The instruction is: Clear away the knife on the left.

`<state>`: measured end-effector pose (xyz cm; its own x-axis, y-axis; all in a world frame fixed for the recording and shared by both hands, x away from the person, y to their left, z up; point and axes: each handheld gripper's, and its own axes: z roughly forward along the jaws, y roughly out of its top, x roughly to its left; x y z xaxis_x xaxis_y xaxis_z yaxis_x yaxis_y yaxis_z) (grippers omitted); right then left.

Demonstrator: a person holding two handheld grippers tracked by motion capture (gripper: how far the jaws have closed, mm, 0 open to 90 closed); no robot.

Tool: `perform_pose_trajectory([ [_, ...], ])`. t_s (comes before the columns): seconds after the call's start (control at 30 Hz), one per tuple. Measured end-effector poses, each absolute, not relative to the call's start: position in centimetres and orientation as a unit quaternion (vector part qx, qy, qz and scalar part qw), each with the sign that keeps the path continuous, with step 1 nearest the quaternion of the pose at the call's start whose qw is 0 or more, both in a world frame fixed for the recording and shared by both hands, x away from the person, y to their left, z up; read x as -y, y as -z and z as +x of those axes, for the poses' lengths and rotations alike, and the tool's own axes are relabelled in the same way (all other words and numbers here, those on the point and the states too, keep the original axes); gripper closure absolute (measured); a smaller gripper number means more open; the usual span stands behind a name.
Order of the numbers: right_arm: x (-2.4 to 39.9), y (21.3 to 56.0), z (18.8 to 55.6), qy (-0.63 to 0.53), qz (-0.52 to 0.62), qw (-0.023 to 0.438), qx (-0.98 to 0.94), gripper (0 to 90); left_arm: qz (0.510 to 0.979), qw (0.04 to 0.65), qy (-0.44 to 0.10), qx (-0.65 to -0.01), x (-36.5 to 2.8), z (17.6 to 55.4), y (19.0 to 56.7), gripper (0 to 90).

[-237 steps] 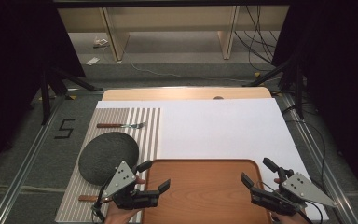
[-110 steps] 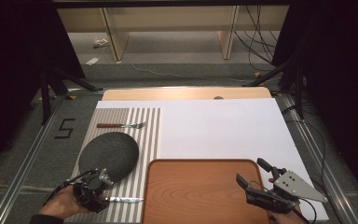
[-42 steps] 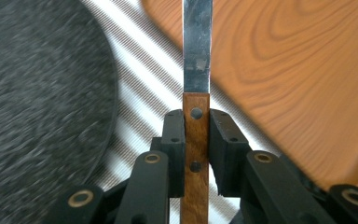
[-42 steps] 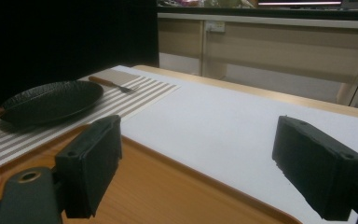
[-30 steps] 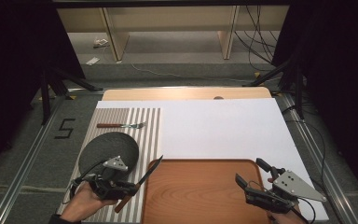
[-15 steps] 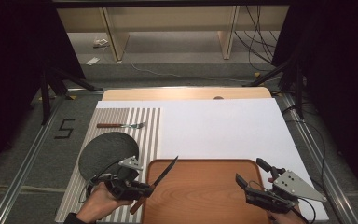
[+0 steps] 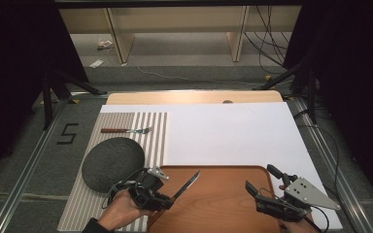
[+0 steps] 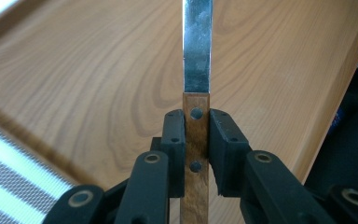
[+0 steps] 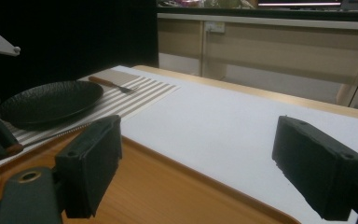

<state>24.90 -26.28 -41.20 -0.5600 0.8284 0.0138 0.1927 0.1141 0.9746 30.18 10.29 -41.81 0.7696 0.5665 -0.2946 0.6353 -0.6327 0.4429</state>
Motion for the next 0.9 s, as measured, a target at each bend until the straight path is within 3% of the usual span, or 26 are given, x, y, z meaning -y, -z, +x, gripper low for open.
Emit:
perform_pose_trajectory([
  [0.9, 26.1, 41.2, 24.9, -0.554, 0.367, 0.284, -0.691, 16.7, 0.915, 0.206, 0.120, -0.324, -7.1, 29.9, 45.1, 76.6],
])
